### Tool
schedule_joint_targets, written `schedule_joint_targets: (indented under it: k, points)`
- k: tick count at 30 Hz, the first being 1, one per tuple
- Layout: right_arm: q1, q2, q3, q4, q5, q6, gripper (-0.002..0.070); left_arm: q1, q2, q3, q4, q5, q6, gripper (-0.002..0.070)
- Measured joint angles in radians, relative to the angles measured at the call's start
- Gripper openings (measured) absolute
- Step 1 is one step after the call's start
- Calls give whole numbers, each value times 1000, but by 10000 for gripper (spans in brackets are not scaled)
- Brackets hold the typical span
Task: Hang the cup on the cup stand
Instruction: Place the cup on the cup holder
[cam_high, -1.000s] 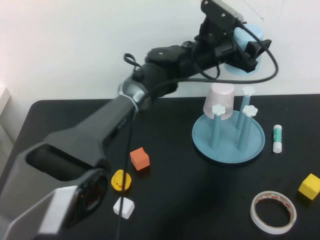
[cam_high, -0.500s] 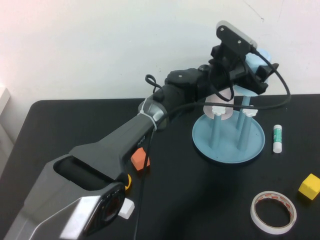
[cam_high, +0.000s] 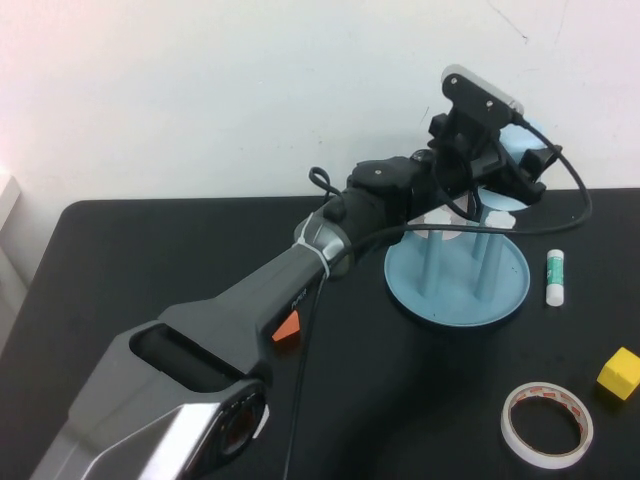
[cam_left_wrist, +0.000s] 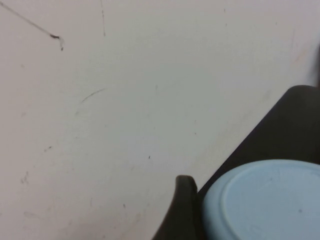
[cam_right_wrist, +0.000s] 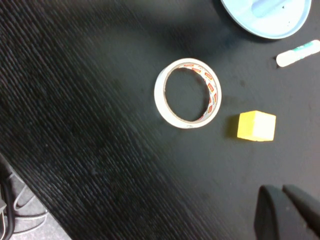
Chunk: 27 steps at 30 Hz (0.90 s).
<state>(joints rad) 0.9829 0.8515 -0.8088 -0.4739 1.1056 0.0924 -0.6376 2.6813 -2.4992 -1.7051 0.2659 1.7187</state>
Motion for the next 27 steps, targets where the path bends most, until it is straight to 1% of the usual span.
schedule_joint_targets:
  k: [6,9,27]
  points:
    - [0,0,0,0,0,0,-1,0,35,-88,-2,-37,-2,556]
    - [0,0,0,0,0,0,-1,0,44,-117,-4,-73,-63,556]
    - [0,0,0,0,0,0,-1,-2,79,-133,-8,-99,-169,556]
